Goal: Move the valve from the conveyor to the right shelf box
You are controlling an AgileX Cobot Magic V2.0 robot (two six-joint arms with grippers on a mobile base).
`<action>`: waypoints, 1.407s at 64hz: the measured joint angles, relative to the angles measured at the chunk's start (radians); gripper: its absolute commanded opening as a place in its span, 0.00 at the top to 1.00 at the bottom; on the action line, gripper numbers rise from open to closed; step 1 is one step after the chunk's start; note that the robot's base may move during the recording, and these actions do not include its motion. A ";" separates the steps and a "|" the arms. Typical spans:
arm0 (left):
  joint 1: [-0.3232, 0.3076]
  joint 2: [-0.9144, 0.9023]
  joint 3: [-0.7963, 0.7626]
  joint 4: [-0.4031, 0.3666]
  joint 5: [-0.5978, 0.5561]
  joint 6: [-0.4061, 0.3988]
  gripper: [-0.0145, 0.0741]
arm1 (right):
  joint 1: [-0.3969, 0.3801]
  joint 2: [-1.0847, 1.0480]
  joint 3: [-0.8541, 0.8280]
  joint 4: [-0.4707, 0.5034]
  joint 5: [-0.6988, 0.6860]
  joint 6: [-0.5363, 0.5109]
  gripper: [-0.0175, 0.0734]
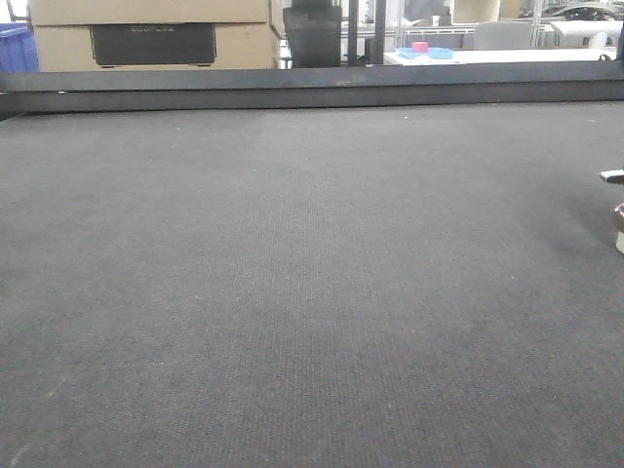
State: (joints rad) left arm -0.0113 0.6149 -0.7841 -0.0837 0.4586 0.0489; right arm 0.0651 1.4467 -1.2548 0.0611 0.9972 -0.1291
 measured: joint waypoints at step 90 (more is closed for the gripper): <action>0.310 0.813 -0.656 -0.039 0.757 0.192 0.23 | 0.002 0.269 -0.004 0.003 -0.045 -0.001 0.98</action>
State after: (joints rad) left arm 0.2988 1.4284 -1.4402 -0.1223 1.2158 0.2407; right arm 0.0667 1.7157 -1.2589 0.0637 0.9523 -0.1306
